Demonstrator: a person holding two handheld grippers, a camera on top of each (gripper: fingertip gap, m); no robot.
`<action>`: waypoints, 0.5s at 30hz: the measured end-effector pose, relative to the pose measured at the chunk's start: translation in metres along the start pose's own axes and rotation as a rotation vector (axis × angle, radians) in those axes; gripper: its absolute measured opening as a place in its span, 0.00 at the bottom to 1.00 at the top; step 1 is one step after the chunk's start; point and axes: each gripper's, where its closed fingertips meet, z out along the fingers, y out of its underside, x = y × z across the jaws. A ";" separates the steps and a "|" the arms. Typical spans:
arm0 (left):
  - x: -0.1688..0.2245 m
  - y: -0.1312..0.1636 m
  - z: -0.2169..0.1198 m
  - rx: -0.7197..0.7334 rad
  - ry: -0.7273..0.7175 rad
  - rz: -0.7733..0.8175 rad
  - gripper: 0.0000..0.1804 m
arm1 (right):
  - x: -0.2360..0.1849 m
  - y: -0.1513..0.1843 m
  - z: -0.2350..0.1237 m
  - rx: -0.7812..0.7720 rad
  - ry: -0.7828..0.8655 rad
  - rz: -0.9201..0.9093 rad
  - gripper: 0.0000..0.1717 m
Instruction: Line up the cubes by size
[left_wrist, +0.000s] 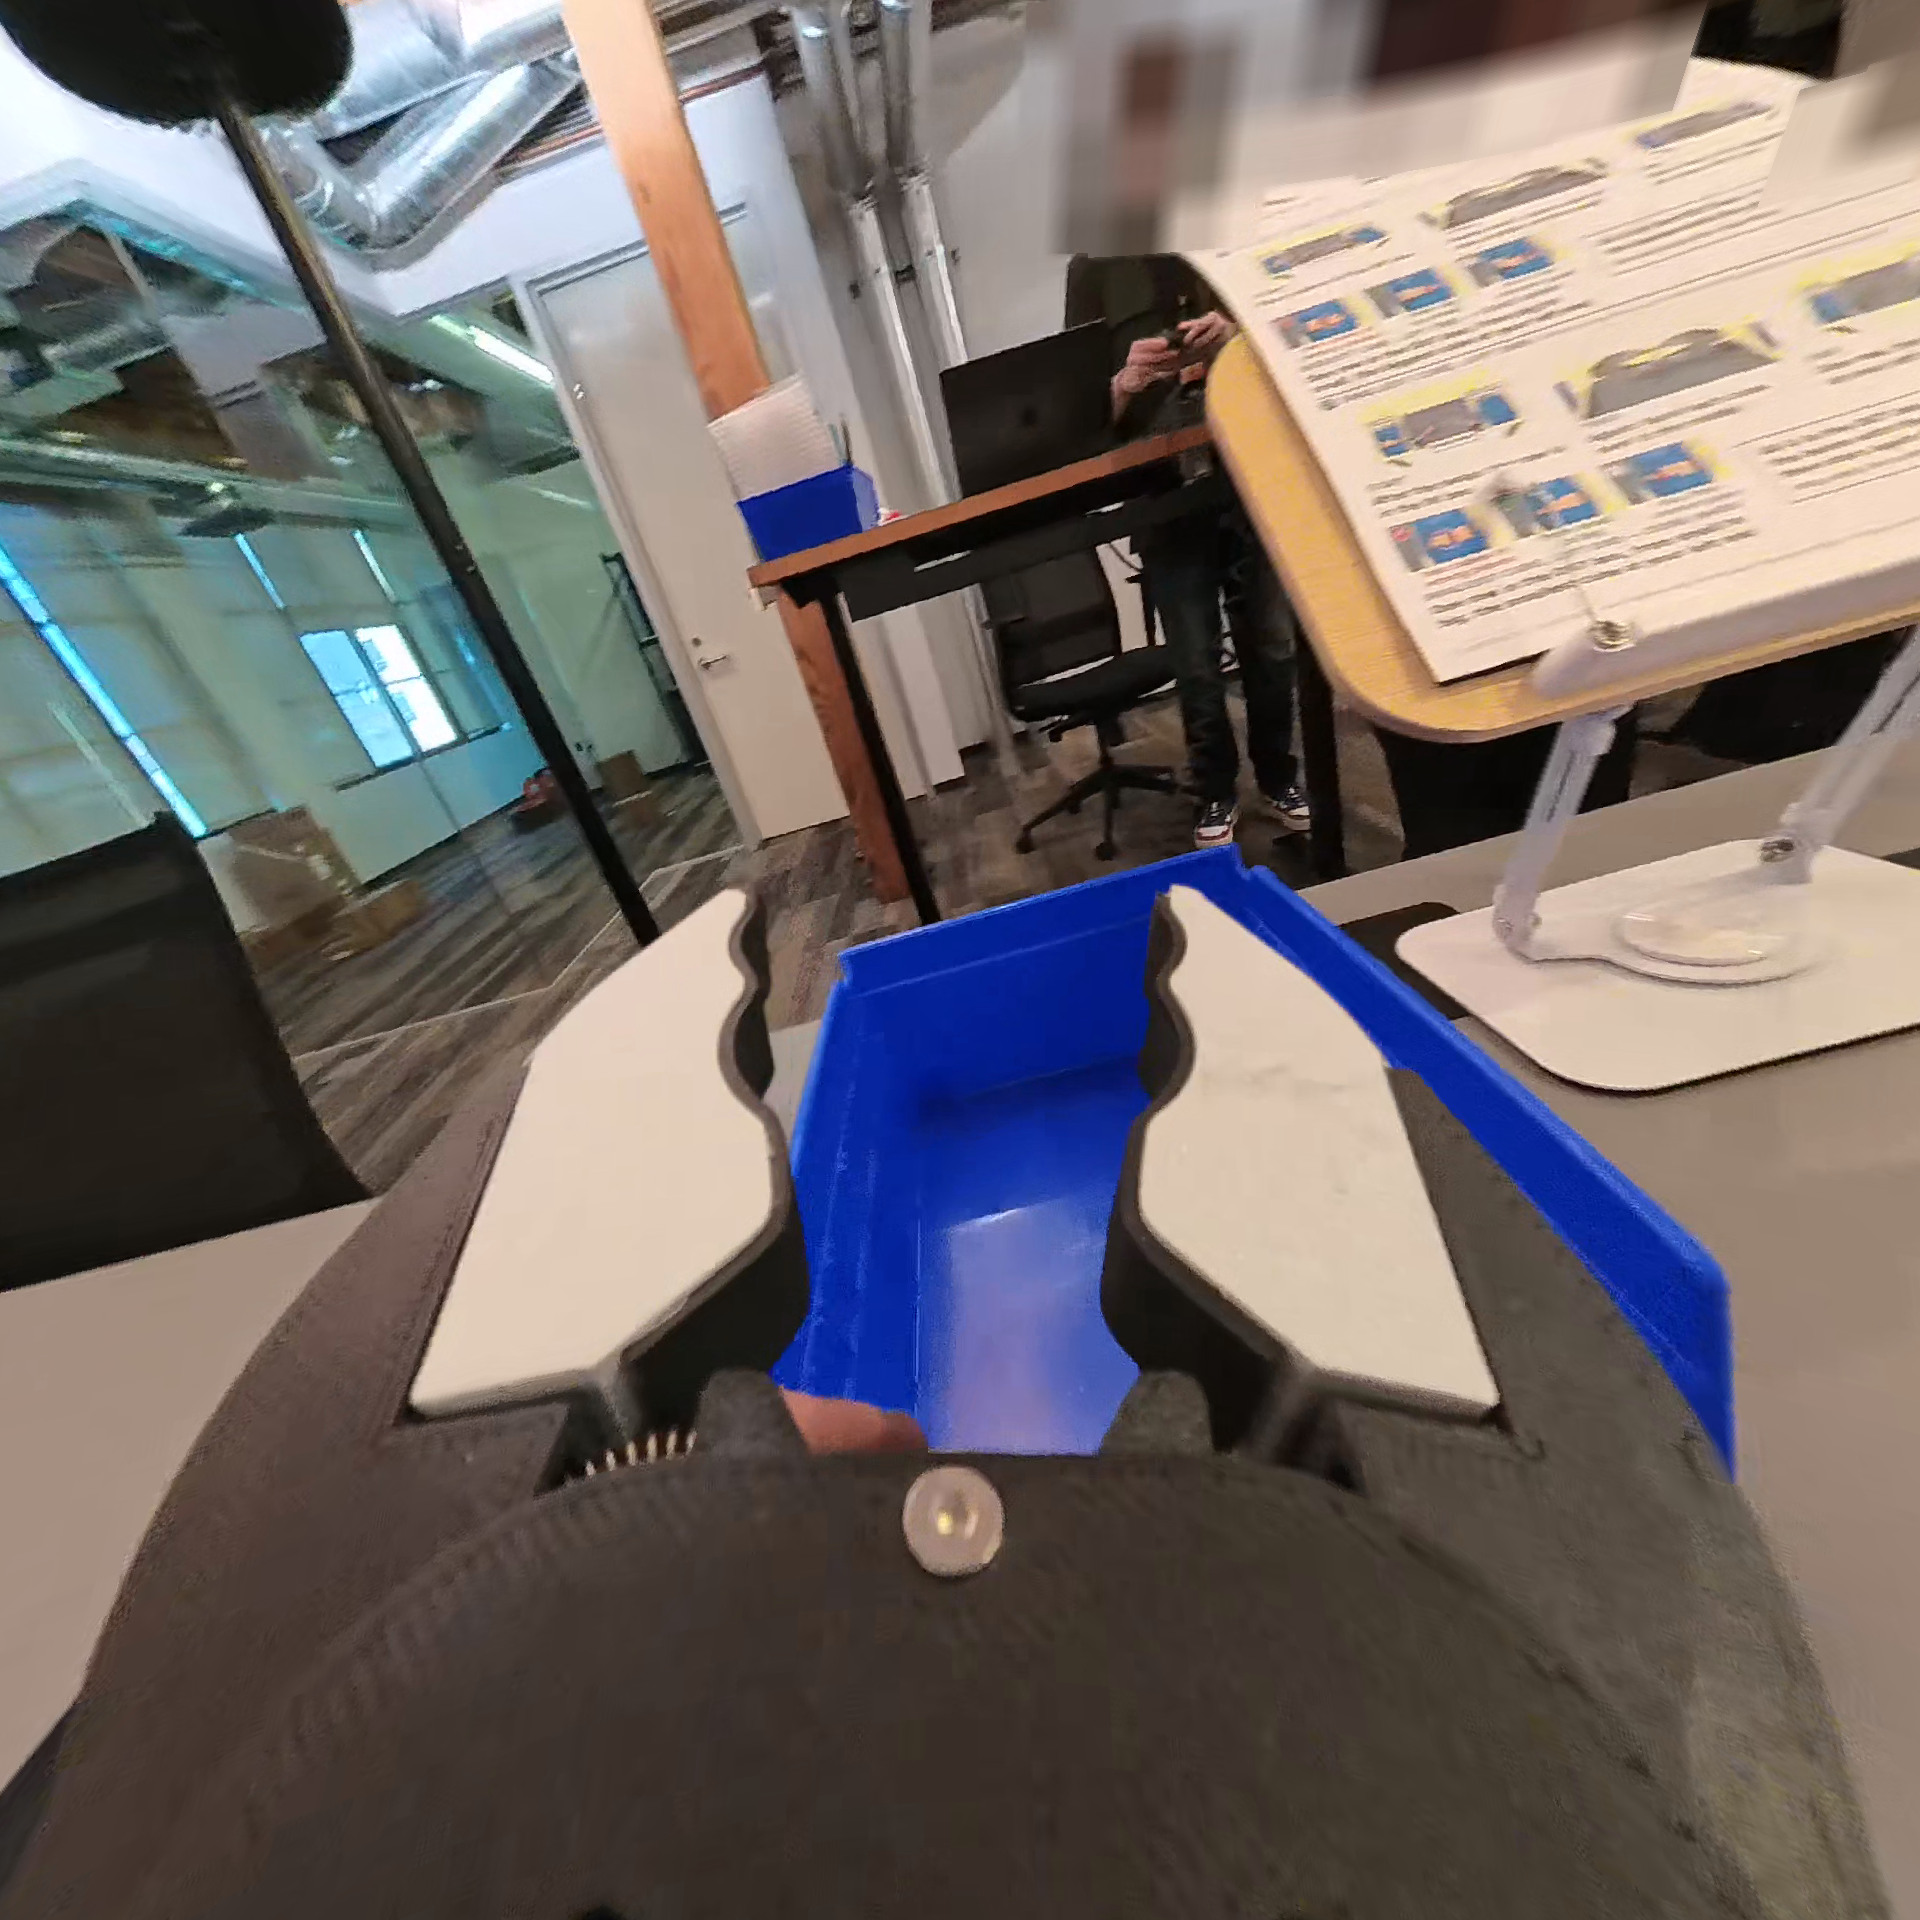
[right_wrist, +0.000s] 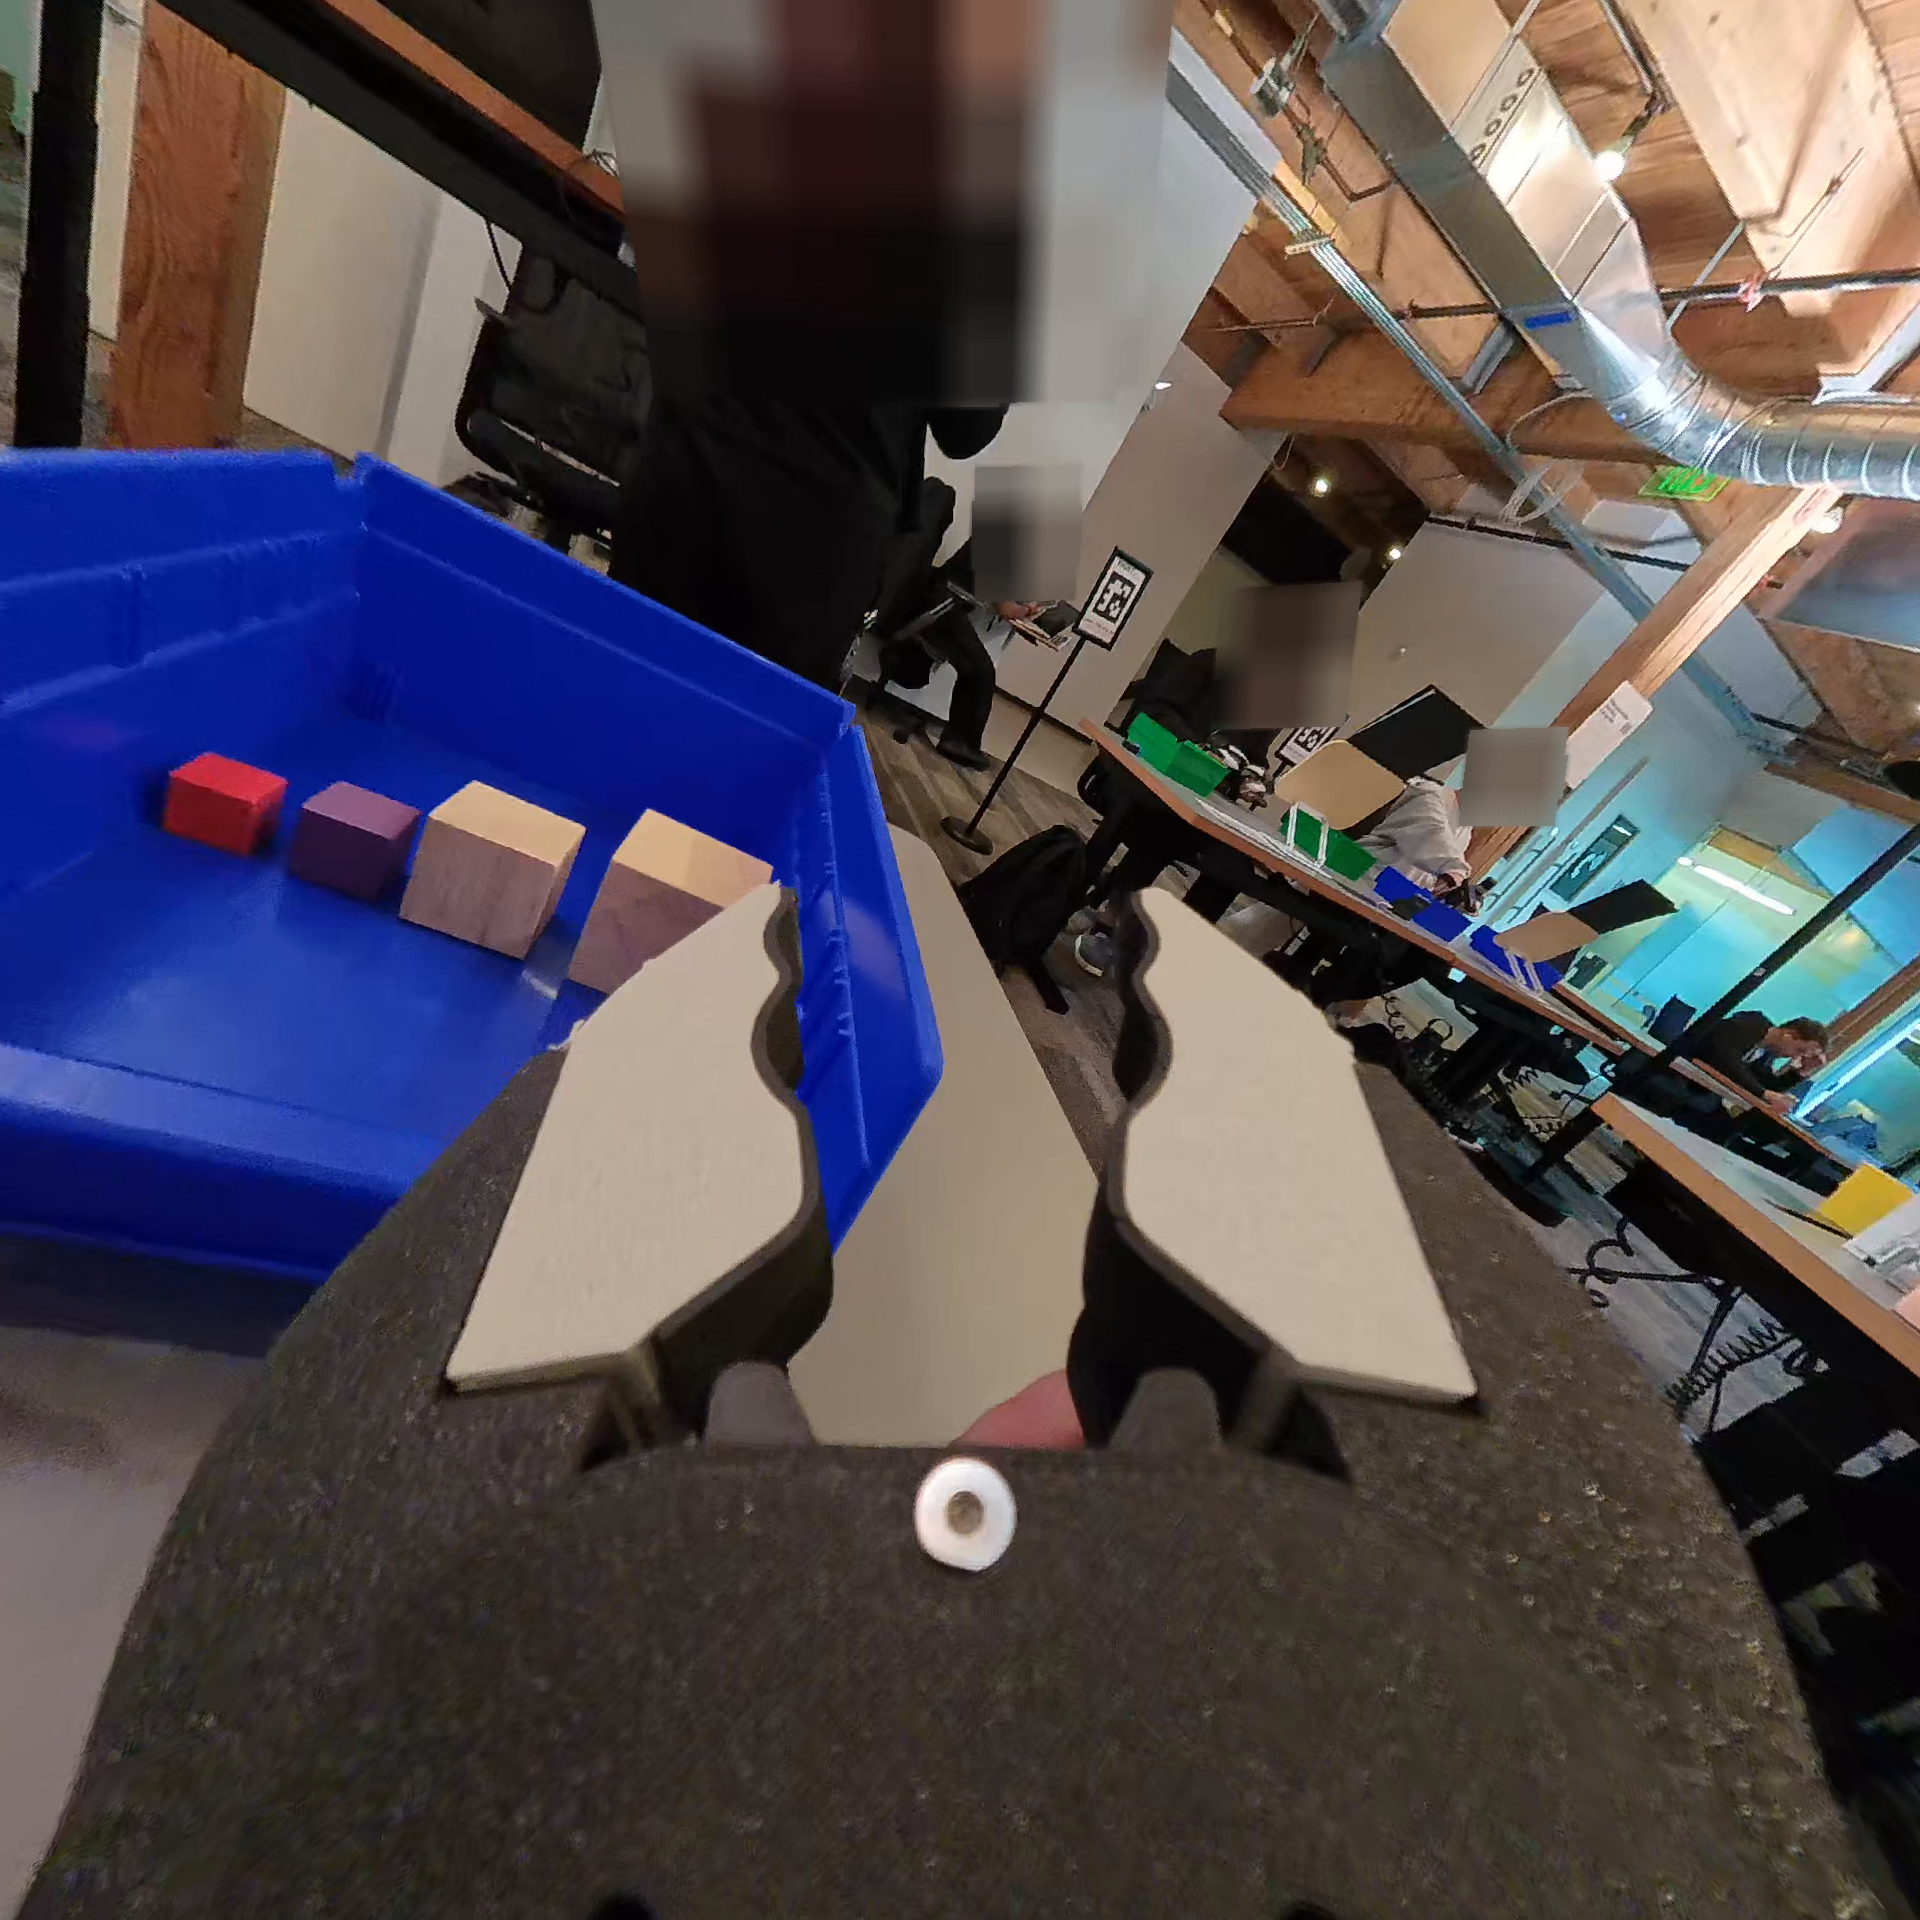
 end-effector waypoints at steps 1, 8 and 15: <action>-0.004 0.003 0.000 -0.010 -0.011 -0.017 0.40 | 0.001 0.003 0.001 -0.004 0.000 -0.006 0.34; -0.026 0.027 0.001 -0.089 -0.075 -0.045 0.47 | 0.009 0.029 0.004 -0.059 -0.004 0.098 0.37; -0.042 0.049 0.001 -0.143 -0.122 -0.099 0.53 | 0.005 0.041 0.007 -0.093 -0.025 0.109 0.38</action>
